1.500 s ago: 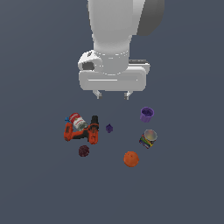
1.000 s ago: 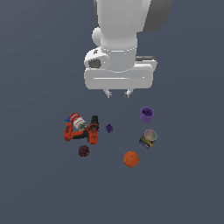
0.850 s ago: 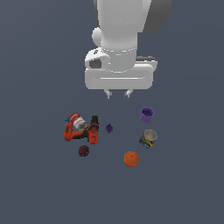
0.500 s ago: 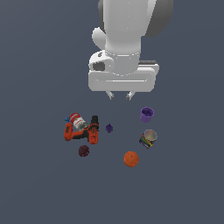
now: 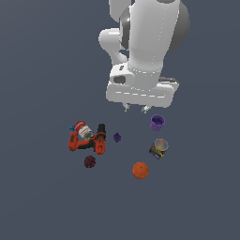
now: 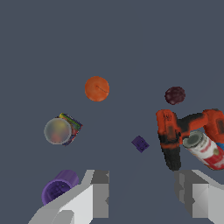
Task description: Pick up a designated object from a clutter of objects.
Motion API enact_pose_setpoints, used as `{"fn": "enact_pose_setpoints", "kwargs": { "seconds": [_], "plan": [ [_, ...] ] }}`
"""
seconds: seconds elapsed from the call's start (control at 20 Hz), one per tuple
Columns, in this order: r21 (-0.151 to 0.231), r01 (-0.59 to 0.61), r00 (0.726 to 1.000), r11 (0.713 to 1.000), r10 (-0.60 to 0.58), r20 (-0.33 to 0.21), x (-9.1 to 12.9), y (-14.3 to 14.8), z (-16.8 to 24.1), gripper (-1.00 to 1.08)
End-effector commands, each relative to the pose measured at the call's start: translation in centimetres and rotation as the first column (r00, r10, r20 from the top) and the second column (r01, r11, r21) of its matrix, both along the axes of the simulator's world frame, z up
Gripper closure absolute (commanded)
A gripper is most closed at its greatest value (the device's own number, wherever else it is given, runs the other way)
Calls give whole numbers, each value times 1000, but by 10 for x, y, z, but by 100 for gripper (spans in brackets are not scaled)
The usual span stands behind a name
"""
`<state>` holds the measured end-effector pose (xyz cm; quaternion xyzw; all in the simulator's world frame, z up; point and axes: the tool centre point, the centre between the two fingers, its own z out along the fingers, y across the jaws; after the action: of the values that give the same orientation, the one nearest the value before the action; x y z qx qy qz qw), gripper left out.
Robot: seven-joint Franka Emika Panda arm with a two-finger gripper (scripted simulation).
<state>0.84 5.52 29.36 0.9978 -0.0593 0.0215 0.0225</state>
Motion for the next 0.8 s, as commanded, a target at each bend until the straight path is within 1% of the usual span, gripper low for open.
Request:
{"fn": "enact_pose_setpoints", "kwargs": {
  "seconds": [0.0, 0.4, 0.75],
  "plan": [
    [-19, 23, 1000, 1000, -23, 1, -2, 9, -10, -20],
    [-74, 94, 996, 993, -92, 19, -10, 41, -43, -20],
    [-111, 148, 989, 983, -143, 47, -20, 69, -71, -20]
  ]
}}
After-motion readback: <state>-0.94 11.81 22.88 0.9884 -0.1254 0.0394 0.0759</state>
